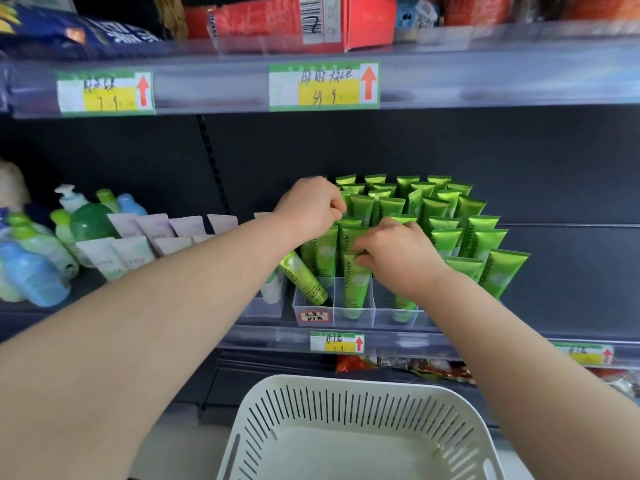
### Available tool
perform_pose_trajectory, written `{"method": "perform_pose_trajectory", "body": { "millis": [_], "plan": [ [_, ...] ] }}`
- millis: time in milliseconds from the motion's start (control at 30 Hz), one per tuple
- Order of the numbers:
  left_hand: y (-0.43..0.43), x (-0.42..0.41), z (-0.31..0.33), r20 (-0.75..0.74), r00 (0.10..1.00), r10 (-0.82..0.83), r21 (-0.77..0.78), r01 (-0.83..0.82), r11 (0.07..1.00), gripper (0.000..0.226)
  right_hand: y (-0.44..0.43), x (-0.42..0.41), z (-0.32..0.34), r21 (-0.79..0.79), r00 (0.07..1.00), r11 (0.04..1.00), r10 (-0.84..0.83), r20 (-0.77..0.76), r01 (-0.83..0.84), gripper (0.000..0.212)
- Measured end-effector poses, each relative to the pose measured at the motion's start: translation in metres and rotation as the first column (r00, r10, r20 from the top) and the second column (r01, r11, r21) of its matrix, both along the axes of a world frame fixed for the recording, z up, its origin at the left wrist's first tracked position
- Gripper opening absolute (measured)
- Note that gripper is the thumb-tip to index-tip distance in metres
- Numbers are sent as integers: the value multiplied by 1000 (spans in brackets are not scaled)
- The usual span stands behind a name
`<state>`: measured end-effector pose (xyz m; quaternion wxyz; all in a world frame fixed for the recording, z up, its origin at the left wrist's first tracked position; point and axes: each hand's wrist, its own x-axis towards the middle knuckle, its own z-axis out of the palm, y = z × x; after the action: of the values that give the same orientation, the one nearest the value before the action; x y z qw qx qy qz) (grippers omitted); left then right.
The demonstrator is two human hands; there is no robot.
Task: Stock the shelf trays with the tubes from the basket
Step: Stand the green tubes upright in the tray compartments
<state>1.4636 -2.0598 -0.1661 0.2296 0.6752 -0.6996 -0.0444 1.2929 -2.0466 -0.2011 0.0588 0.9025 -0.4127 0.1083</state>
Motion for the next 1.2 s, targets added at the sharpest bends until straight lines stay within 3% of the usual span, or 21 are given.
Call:
{"method": "perform_pose_trajectory", "body": {
  "millis": [367,600,800,1100,1200],
  "plan": [
    [-2,-17,3,3,1000,-29,1,29,1000,17,0,-6,-1,-87,999,996,-19,-29,17,18],
    [-4,-22,0,76,994,-75,110,66,992,16,3,-13,4,114,998,992,-55,-18,57,26],
    [-8,-29,-8,201,979,-30,106,9,994,14,3,-26,11,150,997,986,-76,22,72,30],
    [-11,-32,-7,118,993,-17,113,4,994,15,-7,-31,8,89,986,989,-130,108,120,34],
    [-15,-28,1,52,998,38,27,-39,999,18,-10,-30,8,88,982,986,-150,118,140,39]
  ]
}}
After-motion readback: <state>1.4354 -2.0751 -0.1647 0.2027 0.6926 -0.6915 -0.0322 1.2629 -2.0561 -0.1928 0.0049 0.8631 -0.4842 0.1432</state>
